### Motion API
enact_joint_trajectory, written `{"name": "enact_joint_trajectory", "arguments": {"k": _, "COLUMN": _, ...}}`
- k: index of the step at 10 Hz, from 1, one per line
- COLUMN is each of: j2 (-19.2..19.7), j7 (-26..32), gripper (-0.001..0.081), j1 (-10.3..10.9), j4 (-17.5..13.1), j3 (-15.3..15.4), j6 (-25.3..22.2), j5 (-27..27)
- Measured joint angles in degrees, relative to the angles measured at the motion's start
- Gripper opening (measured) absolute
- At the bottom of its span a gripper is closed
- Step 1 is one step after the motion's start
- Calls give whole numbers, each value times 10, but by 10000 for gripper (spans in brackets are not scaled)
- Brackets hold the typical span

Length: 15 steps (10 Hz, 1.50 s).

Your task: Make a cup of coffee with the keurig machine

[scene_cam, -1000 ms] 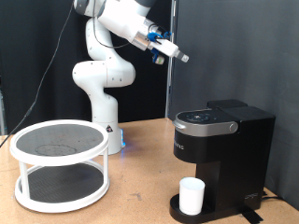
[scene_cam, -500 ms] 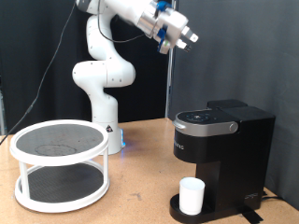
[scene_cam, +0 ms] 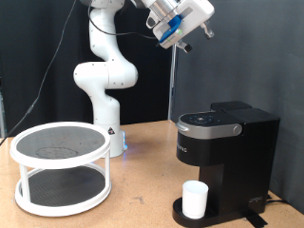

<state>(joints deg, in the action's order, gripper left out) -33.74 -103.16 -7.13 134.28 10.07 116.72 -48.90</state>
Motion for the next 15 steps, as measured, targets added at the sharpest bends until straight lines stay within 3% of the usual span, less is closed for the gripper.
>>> {"name": "enact_joint_trajectory", "arguments": {"k": 1, "j2": -1, "j7": -13, "gripper": 734, "j1": -3, "j4": -2, "j3": 8, "j6": 2, "j5": 22}}
{"name": "enact_joint_trajectory", "arguments": {"k": 4, "j2": 17, "j7": -119, "gripper": 734, "j1": -33, "j4": -67, "j3": 70, "j6": -85, "j5": 233}}
{"name": "enact_joint_trajectory", "arguments": {"k": 6, "j2": 39, "j7": -179, "gripper": 734, "j1": -62, "j4": -98, "j3": 121, "j6": -103, "j5": 361}}
{"name": "enact_joint_trajectory", "arguments": {"k": 7, "j2": 52, "j7": -192, "gripper": 734, "j1": -76, "j4": -109, "j3": 136, "j6": -107, "j5": 394}}
{"name": "enact_joint_trajectory", "arguments": {"k": 11, "j2": 55, "j7": -189, "gripper": 734, "j1": -74, "j4": -106, "j3": 133, "j6": -86, "j5": 343}}
{"name": "enact_joint_trajectory", "arguments": {"k": 15, "j2": 108, "j7": -250, "gripper": 734, "j1": -87, "j4": -133, "j3": 138, "j6": -80, "j5": 351}}
